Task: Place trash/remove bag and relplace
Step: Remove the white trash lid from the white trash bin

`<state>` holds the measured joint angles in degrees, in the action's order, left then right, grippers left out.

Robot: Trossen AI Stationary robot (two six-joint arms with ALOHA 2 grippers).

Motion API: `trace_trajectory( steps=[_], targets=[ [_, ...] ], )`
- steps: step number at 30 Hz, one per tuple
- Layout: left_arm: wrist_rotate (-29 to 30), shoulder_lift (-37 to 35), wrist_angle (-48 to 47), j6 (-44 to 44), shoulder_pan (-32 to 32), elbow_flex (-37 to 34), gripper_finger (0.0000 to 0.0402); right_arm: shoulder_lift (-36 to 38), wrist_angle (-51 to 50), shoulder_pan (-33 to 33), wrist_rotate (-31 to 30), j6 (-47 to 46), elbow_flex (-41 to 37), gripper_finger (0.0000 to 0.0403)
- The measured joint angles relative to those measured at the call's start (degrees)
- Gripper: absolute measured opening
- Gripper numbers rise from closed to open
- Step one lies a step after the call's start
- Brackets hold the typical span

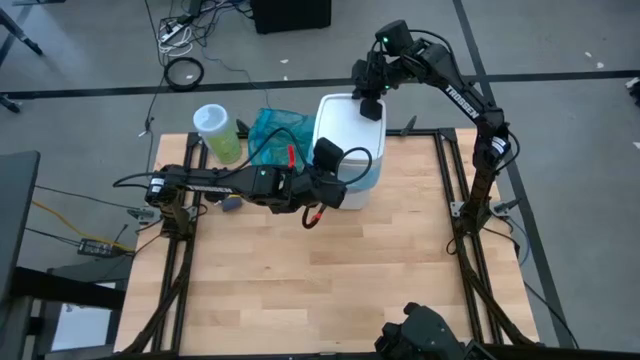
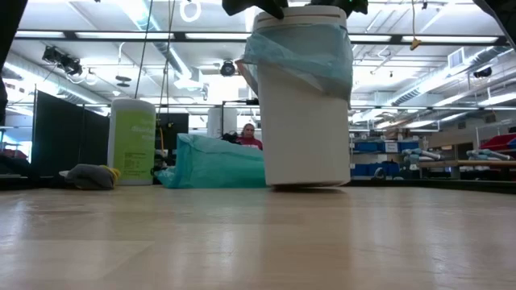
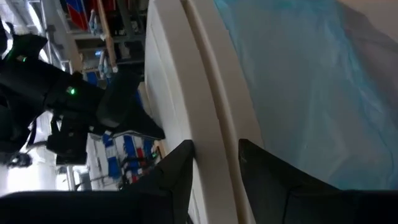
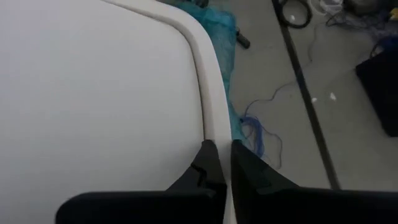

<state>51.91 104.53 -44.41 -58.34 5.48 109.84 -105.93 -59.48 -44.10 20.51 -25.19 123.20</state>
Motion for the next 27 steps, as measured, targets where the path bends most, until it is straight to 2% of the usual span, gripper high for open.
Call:
trace_trajectory(
  steps=[4,15,20,27],
  targets=[
    [3.02,0.00,1.20,-0.62,-0.11,0.00,0.0137,-0.02,-0.10,0.06,0.20,0.45,-0.02,0.0007],
    [2.35,0.00,0.58,-1.56,-0.96,0.81,0.0135,0.00,-0.13,0.63,0.26,2.30,-0.02,0.0003],
    [2.94,0.00,1.18,-1.77,-1.05,0.81,0.0105,0.07,-0.28,1.26,-0.07,2.35,-0.02,0.0001],
    [7.20,0.00,1.01,-2.98,-1.01,3.27,0.0068,0.17,-1.12,2.01,0.37,2.31,0.35,0.0001]
  ],
)
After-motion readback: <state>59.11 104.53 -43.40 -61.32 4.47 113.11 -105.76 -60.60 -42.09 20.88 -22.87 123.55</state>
